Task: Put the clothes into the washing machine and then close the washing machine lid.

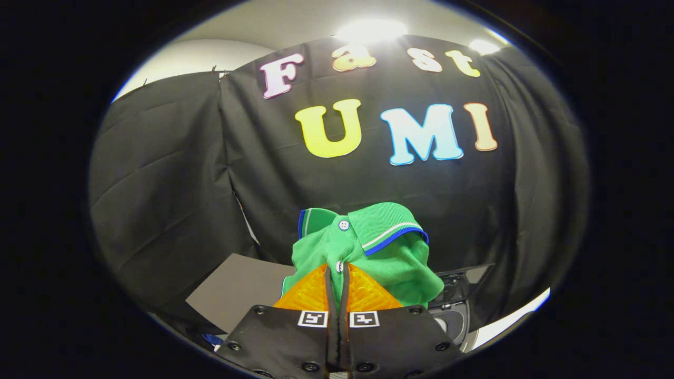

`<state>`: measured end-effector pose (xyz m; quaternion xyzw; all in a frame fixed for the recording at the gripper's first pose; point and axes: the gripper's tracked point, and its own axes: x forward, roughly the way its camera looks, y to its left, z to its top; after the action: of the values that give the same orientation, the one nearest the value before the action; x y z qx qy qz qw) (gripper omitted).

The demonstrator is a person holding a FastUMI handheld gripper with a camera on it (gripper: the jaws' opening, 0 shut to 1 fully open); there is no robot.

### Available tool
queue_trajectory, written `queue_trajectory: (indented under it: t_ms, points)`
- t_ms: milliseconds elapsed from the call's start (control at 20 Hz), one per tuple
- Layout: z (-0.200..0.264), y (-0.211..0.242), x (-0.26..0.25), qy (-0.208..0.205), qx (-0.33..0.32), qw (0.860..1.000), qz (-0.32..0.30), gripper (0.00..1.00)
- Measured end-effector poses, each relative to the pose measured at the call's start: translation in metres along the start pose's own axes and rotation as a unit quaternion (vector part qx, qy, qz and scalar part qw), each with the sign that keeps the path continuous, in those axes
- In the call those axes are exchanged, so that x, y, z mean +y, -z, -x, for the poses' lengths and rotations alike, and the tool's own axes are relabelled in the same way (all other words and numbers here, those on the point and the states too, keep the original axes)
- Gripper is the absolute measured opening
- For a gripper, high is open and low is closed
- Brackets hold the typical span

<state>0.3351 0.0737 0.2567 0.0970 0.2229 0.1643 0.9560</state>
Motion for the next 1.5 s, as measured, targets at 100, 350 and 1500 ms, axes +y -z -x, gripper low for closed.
queue_trajectory:
  t_ms: [100, 350, 1500]
  points:
    - [0.008, -0.003, -0.021, 0.014, -0.005, 1.000, -0.005, 0.01]
    - [0.025, -0.014, -0.066, 0.047, -0.018, 0.999, -0.016, 0.01]
    - [-0.016, 0.140, -0.125, 0.083, 0.078, 0.993, 0.000, 0.01]
